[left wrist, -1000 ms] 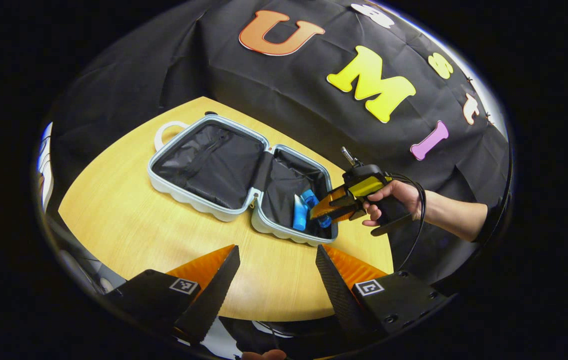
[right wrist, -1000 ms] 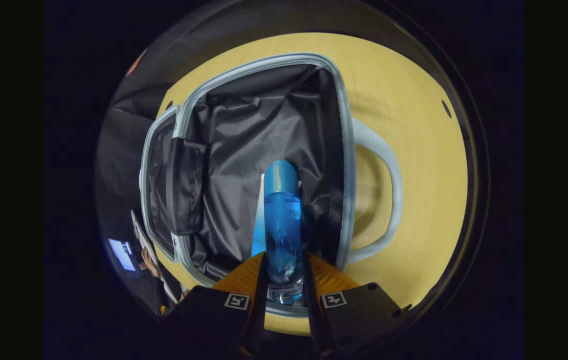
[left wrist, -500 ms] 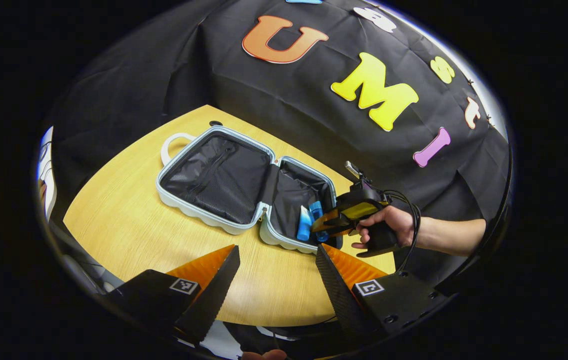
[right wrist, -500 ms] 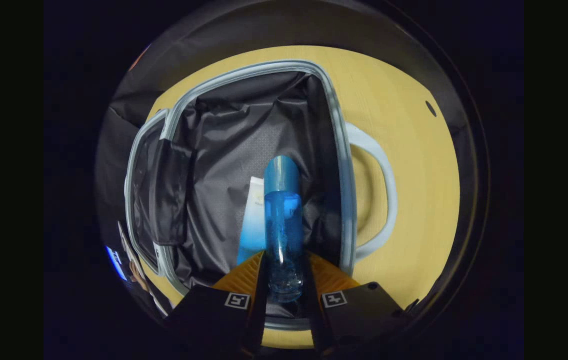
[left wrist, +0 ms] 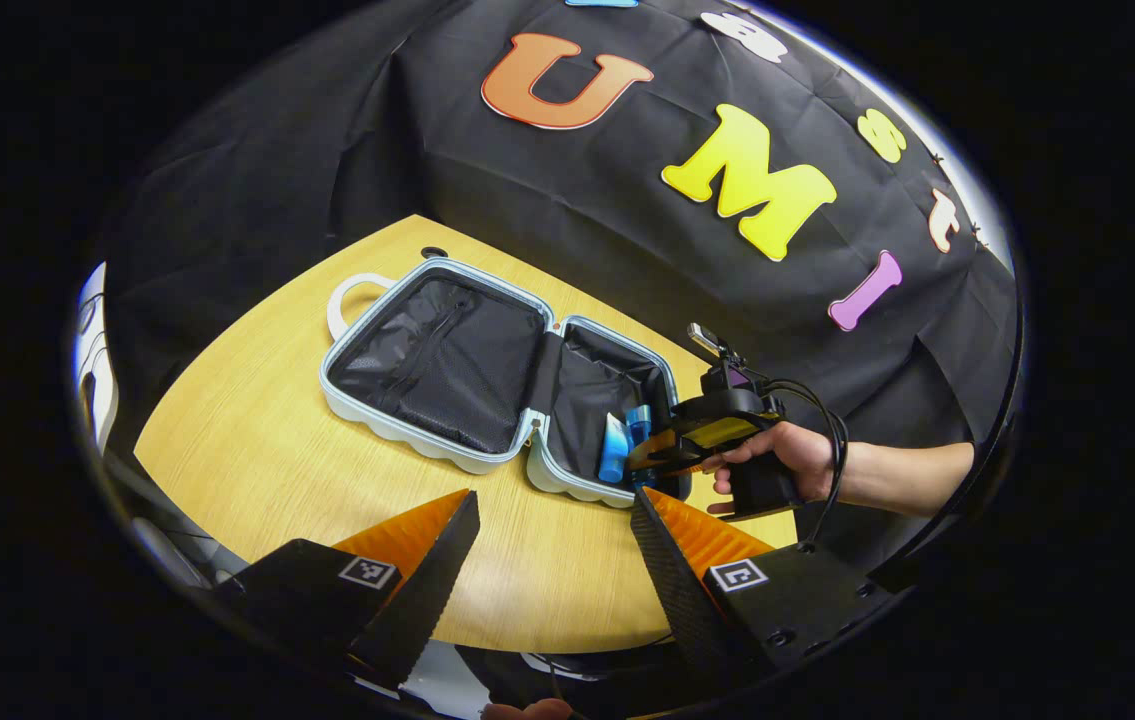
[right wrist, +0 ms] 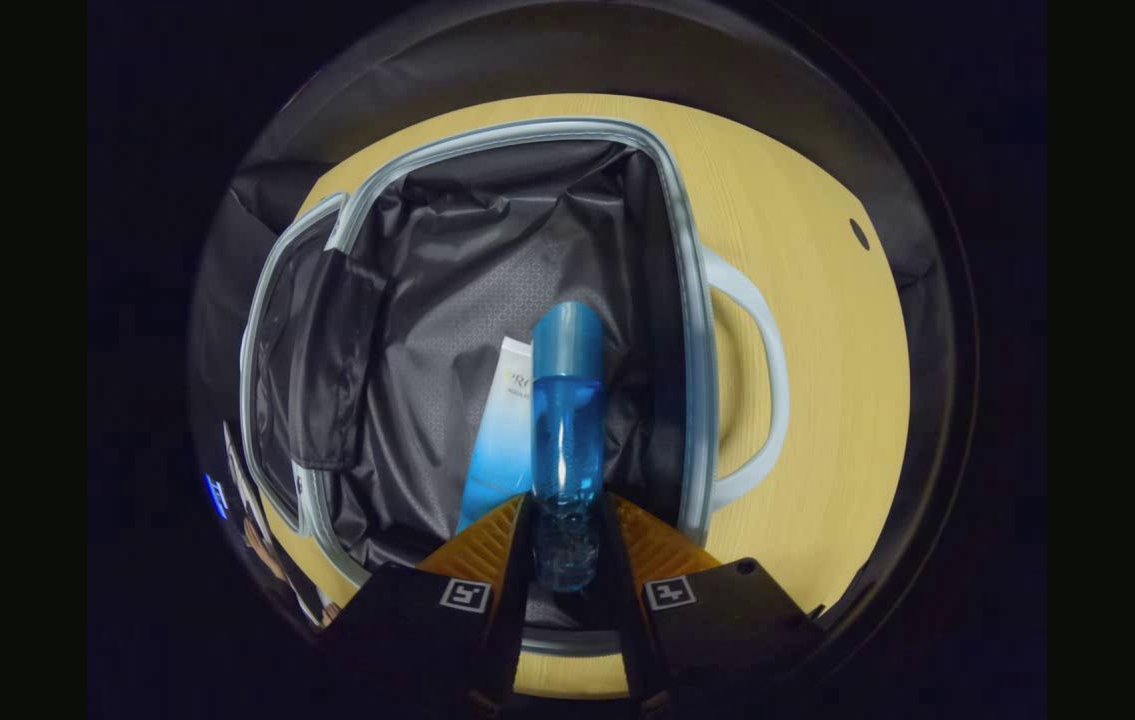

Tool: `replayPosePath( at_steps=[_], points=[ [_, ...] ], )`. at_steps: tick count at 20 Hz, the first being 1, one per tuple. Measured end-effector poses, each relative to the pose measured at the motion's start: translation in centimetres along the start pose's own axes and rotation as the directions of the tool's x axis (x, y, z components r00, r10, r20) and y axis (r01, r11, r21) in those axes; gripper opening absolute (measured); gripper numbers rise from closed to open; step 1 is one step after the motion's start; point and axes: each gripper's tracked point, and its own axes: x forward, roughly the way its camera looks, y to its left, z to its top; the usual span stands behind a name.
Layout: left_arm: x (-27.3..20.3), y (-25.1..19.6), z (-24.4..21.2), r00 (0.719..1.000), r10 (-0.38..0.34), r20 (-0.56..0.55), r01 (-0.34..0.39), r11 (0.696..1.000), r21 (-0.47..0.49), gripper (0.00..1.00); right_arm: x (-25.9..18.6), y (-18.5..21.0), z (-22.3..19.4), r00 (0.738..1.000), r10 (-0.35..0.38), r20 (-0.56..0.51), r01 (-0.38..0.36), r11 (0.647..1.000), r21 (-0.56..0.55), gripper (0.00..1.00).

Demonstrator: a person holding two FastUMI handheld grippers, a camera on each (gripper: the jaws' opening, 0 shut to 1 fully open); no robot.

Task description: First open the suitcase, pack the skin care products into it, and then close the suitcase.

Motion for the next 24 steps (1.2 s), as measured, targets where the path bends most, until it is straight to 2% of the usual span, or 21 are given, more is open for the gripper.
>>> replayPosePath(
  at_steps=[2, 4, 6, 8, 10, 11, 13, 16, 17, 20, 22, 24],
  points=[
    [0.2, 0.3, -0.1, 1.0, 0.001, -0.002, -0.001, 1.0, -0.012, 0.98, -0.5, 0.0, 0.0, 1.0, 0.001, 0.02, -0.001, 0.999, -0.033, 0.4],
    [0.5, 0.5, 0.2, 1.0, -0.007, 0.002, 0.007, 0.999, -0.031, 0.98, -1.3, 0.2, -0.1, 0.999, 0.01, 0.04, -0.008, 0.998, -0.065, 0.45],
    [0.8, 1.7, 1.3, 1.0, 0.01, 0.024, -0.01, 1.0, -0.025, 0.98, -2.9, 0.1, 0.1, 0.996, 0.021, 0.087, -0.011, 0.993, -0.117, 0.58],
    [0.9, 3.3, 3.1, 0.998, 0.033, 0.056, -0.032, 0.999, -0.01, 0.98, -4.8, -0.6, 0.8, 0.985, 0.023, 0.17, 0.007, 0.984, -0.177, 0.65],
    [1.6, 6.0, 5.1, 0.993, 0.075, 0.086, -0.076, 0.997, 0.006, 0.98, -7.2, -1.3, 1.7, 0.959, 0.042, 0.28, 0.025, 0.973, -0.231, 0.74],
    [2.0, 7.8, 6.1, 0.99, 0.101, 0.097, -0.103, 0.995, 0.01, 0.98, -8.3, -1.5, 2.1, 0.944, 0.052, 0.326, 0.033, 0.968, -0.25, 0.7],
    [4.0, 12.2, 9.0, 0.982, 0.151, 0.108, -0.152, 0.988, -0.001, 0.98, -11.7, -2.8, 2.5, 0.89, 0.083, 0.449, 0.061, 0.953, -0.297, 0.74],
    [7.1, 17.5, 12.1, 0.977, 0.178, 0.119, -0.174, 0.984, -0.044, 0.98, -14.7, -3.5, 1.4, 0.834, 0.154, 0.531, 0.042, 0.94, -0.339, 0.71],
    [8.2, 19.2, 12.7, 0.977, 0.183, 0.113, -0.176, 0.982, -0.066, 0.98, -15.7, -3.8, 0.7, 0.819, 0.181, 0.544, 0.028, 0.935, -0.353, 0.74],
    [11.8, 24.3, 12.6, 0.973, 0.225, 0.047, -0.224, 0.974, -0.041, 0.98, -17.9, -6.0, -1.2, 0.784, 0.2, 0.588, 0.036, 0.93, -0.365, 0.71],
    [13.9, 25.1, 12.9, 0.981, 0.192, 0.024, -0.188, 0.974, -0.127, 0.98, -18.6, -7.7, -1.9, 0.77, 0.188, 0.61, 0.052, 0.934, -0.352, 0.73],
    [15.8, 26.1, 13.4, 0.984, 0.176, 0.026, -0.167, 0.962, -0.215, 0.97, -18.7, -9.2, -2.7, 0.774, 0.172, 0.609, 0.047, 0.944, -0.326, 0.73]
  ],
)
